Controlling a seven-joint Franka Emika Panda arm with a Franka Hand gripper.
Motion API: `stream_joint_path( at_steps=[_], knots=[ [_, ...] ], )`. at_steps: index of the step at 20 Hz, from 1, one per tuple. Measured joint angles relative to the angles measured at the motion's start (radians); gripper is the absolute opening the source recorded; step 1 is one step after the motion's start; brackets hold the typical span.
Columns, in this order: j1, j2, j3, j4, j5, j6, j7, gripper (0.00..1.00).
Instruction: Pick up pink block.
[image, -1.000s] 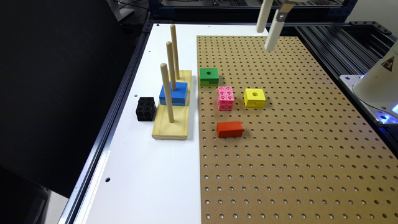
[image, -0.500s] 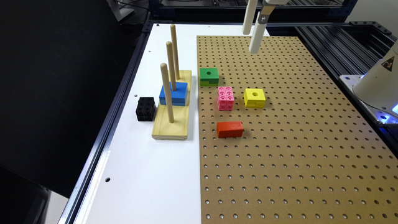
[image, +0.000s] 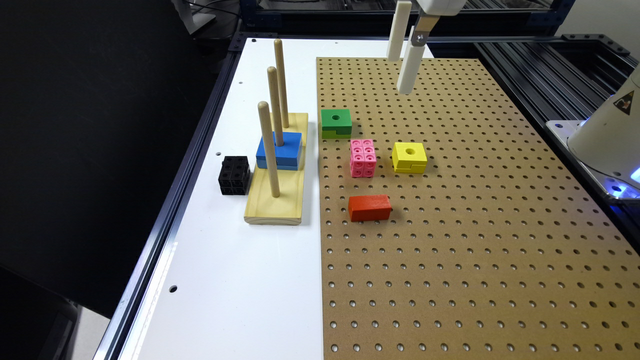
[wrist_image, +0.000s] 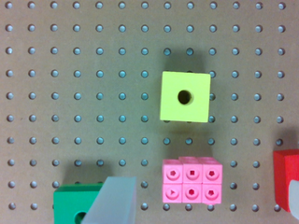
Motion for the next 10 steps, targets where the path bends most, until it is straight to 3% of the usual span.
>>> stream_joint_path(
  at_steps=[4, 10],
  knots=[
    [0.000, 0.014, 0.001, 0.000, 0.0000, 0.003, 0.001, 1.00],
    [-0.001, 0.110, 0.001, -0.001, 0.0000, 0.093, 0.002, 1.00]
  ],
)
